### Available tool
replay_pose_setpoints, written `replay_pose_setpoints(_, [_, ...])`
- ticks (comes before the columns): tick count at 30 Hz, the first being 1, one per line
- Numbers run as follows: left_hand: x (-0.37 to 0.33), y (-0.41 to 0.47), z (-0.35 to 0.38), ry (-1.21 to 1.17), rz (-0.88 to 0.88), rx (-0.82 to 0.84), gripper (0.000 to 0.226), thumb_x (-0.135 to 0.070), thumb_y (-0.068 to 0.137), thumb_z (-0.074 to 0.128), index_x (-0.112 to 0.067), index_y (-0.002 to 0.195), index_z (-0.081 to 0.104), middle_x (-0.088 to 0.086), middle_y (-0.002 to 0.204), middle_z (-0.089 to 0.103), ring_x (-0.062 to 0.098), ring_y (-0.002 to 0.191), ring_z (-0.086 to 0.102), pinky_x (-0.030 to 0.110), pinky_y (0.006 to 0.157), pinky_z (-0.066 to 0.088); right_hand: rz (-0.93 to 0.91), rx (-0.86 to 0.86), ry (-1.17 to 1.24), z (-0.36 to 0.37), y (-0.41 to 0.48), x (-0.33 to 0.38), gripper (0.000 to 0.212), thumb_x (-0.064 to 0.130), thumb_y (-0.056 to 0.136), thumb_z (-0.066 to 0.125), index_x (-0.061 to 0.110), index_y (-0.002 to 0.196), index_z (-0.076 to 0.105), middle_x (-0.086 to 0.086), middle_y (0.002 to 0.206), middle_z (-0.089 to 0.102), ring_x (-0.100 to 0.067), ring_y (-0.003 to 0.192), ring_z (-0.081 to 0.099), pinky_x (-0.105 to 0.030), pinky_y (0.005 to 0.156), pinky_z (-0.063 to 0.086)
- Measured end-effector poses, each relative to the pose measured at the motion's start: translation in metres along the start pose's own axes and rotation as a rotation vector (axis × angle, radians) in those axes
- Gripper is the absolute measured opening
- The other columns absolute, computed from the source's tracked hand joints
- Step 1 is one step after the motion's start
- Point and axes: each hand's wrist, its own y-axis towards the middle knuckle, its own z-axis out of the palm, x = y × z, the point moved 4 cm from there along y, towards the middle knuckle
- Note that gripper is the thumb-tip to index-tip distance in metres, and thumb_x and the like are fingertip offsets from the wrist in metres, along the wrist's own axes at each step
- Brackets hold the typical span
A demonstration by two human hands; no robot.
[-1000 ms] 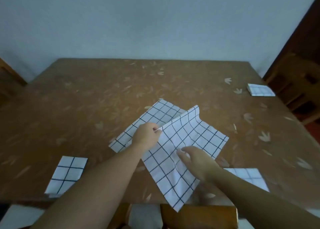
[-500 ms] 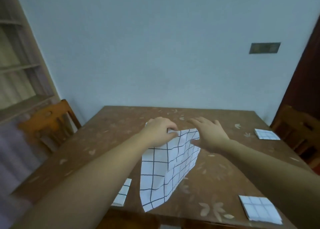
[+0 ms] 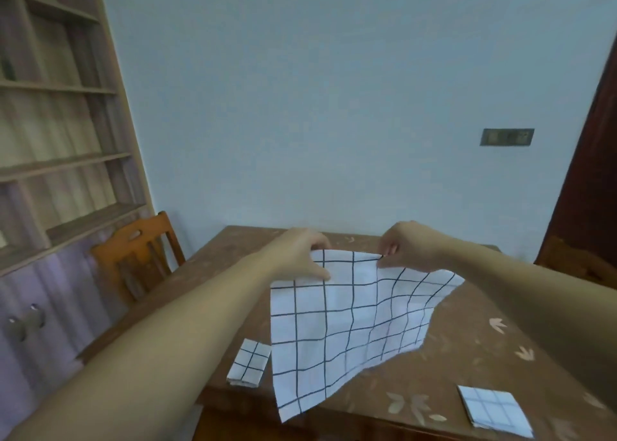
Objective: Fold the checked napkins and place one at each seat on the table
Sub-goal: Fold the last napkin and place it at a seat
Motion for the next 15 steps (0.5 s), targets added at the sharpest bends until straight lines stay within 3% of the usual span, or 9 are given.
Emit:
replay_pose_setpoints(5, [-0.036, -0.013, 0.003, -0.025, -0.049, -0.023, 0.027, -0.024, 0.078, 0.076, -0.025, 0.103, 0.066, -0.006, 0.101, 0.060, 0.015, 0.095, 0.057, 0.028, 0.078, 0.046, 0.002, 0.017, 0.017, -0.019, -0.051, -0.031, 0.018, 0.030, 0.089, 0.067, 0.014, 0.095, 0.074, 0.003, 0.089, 0.066, -0.020, 0.093, 0.064, -0.028, 0.082, 0.049])
replay_pose_setpoints(9, [-0.082, -0.013, 0.011, -0.109, -0.073, -0.046, 0.012, -0.028, 0.077, 0.077, -0.031, 0.079, 0.066, -0.005, 0.089, 0.063, 0.014, 0.080, 0.056, 0.023, 0.062, 0.040, 0.053, 0.029, -0.002, -0.021, -0.100, -0.072, 0.021, 0.028, 0.094, 0.059, 0.012, 0.096, 0.072, 0.002, 0.091, 0.067, -0.022, 0.093, 0.062, -0.028, 0.079, 0.046])
replay_pose_setpoints(11, [-0.109, -0.013, 0.016, -0.160, -0.052, -0.039, 0.008, -0.027, 0.077, 0.076, -0.029, 0.073, 0.070, -0.002, 0.082, 0.068, 0.015, 0.075, 0.060, 0.025, 0.063, 0.043, 0.085, 0.042, 0.044, -0.021, -0.122, -0.088, 0.021, 0.033, 0.090, 0.062, 0.014, 0.092, 0.069, 0.003, 0.090, 0.070, -0.021, 0.090, 0.064, -0.029, 0.076, 0.048])
replay_pose_setpoints(15, [-0.158, -0.019, 0.024, -0.245, 0.003, -0.030, 0.010, -0.025, 0.083, 0.072, -0.018, 0.076, 0.072, -0.003, 0.071, 0.064, 0.008, 0.065, 0.055, 0.016, 0.059, 0.041, 0.059, -0.015, 0.255, -0.026, -0.157, -0.082, 0.035, 0.049, 0.077, 0.076, 0.024, 0.101, 0.067, 0.014, 0.091, 0.069, -0.003, 0.084, 0.064, -0.014, 0.068, 0.045])
